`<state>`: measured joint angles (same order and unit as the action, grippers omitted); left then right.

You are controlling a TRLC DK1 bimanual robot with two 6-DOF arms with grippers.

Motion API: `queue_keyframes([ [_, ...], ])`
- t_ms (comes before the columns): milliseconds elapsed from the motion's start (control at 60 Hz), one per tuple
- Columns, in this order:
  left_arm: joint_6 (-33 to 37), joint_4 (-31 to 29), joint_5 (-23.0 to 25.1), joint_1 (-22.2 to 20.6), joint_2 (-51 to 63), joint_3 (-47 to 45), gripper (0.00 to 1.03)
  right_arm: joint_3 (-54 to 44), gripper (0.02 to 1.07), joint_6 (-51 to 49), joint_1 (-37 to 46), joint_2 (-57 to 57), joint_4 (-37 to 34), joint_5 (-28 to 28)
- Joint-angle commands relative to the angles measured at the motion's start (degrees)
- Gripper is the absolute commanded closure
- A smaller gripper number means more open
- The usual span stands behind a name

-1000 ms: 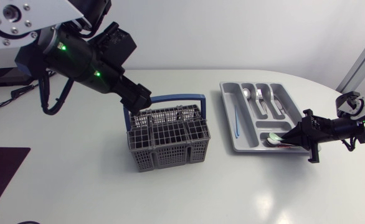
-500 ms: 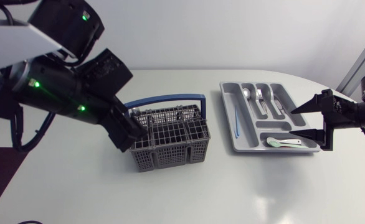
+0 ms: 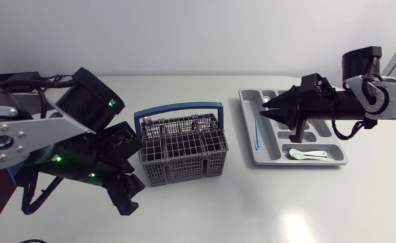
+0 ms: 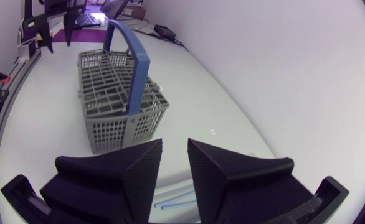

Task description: Unload the cutlery basket into the drawer organizer.

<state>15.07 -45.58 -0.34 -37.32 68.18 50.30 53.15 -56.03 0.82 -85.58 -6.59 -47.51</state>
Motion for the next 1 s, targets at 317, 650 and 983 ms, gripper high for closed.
queue_keyframes([
  [317,0.4,11.7,-0.2,0.3,4.9,-7.1,0.8,4.7,0.93,19.8,-12.6,-11.9,12.7,3.7],
  [650,2.2,15.9,-0.2,6.6,7.7,-7.1,0.8,6.9,0.93,22.0,-16.0,-14.6,14.9,3.9],
  [983,6.6,25.1,-0.2,14.6,11.5,-6.2,0.8,-2.3,0.93,15.7,-16.2,-4.9,7.6,-0.9],
])
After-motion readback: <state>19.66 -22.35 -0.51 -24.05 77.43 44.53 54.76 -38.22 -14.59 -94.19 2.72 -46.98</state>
